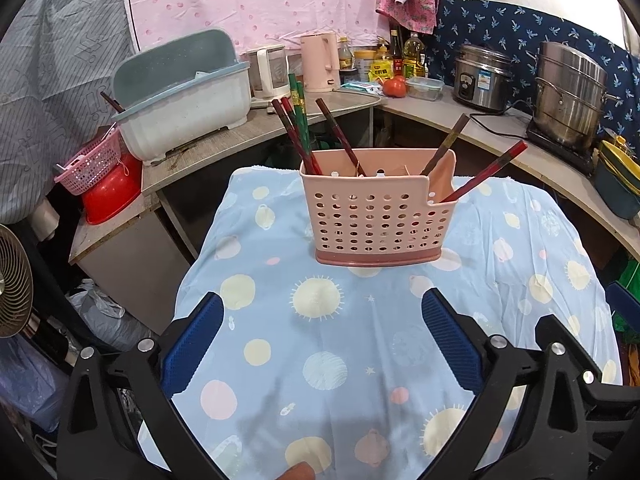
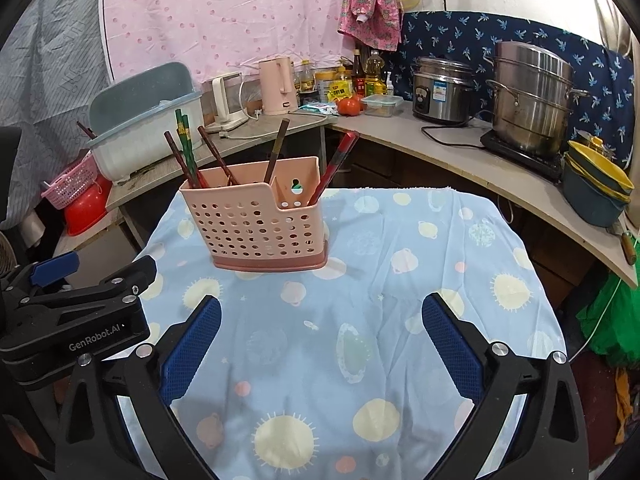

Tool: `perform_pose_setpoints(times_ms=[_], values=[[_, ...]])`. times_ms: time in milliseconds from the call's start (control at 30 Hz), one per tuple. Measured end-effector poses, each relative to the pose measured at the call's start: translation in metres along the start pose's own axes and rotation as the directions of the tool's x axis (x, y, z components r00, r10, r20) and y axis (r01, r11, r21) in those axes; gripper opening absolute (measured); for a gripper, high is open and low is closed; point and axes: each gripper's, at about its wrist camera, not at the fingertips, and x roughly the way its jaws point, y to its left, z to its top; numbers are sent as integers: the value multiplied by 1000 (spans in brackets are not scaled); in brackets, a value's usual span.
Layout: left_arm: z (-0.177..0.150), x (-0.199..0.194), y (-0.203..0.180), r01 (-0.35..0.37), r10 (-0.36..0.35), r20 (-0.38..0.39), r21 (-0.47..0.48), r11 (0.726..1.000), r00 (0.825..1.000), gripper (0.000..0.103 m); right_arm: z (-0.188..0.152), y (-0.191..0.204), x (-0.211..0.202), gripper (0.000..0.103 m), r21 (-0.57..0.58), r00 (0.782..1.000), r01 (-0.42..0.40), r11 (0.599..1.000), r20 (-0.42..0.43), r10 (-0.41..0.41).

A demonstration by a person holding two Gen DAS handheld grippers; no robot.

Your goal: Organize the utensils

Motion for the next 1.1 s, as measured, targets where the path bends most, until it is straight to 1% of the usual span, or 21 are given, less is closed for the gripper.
perform_pose_setpoints(times_ms=[300,1100], values=[[0,3,4,-8,8,-3,-11,1000,1000,95,1,1,1,97,-8,1000,12,1000,-2,-12],[-5,4,7,-35,34,-9,-15,999,999,95,-3,4,3,97,-11,1000,13,1000,-13,-13]])
